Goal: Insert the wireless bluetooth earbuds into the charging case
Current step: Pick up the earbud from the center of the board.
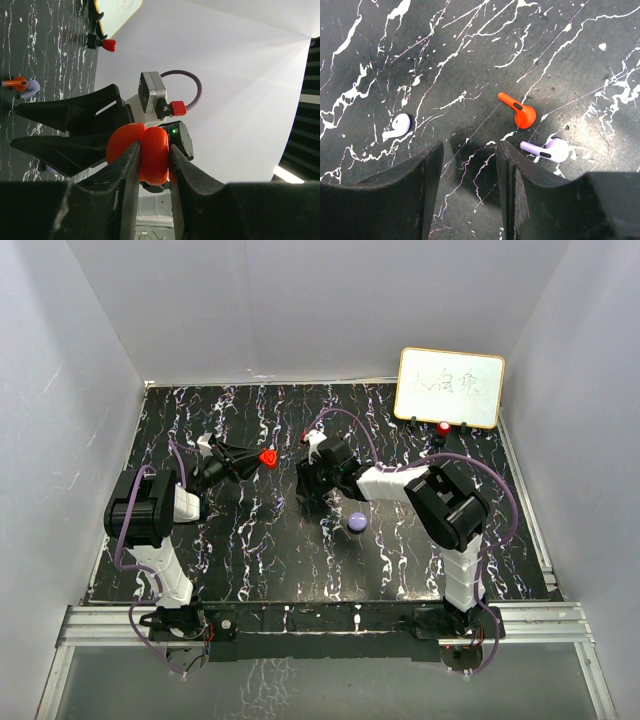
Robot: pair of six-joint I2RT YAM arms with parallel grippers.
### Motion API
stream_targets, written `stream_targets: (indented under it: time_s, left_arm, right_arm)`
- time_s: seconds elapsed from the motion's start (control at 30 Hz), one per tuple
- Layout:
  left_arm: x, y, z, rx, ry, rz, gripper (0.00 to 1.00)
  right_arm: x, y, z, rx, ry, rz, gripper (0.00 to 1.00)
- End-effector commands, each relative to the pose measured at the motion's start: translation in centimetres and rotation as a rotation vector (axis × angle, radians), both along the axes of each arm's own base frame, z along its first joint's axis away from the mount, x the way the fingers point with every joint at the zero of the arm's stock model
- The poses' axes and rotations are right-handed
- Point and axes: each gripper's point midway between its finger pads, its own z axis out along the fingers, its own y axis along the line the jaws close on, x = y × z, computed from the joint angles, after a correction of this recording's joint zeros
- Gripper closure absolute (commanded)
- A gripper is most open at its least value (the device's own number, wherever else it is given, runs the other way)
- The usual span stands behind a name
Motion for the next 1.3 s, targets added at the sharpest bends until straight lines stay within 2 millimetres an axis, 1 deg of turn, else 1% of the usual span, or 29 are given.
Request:
stream_targets:
  time_s: [0.0,0.5,1.1,1.27]
  left_arm:
    - [-2.2,0.2,6.5,0.011,-0.389,-0.013,1.0]
    - [-2.2,0.3,6.4,0.012,-0.386,-0.011,1.0]
    - [-2.0,0.5,6.4,0.013,-0.387,-0.01,1.0]
    - [-2.0,0.6,6.4,0.013,-0.385,-0.008,1.0]
  right_arm:
    - [1.4,1.2,1.5,0.036,-0.042,-0.012,0.54]
    - [3.8,0.8,1.4,0.011,-0.053,-0.107,0.54]
    - [5.7,0.4,1.5,0.016,-0.066,-0.133,0.53]
    - [5.9,0.2,1.7,0.004,-0.073,-0.135,0.54]
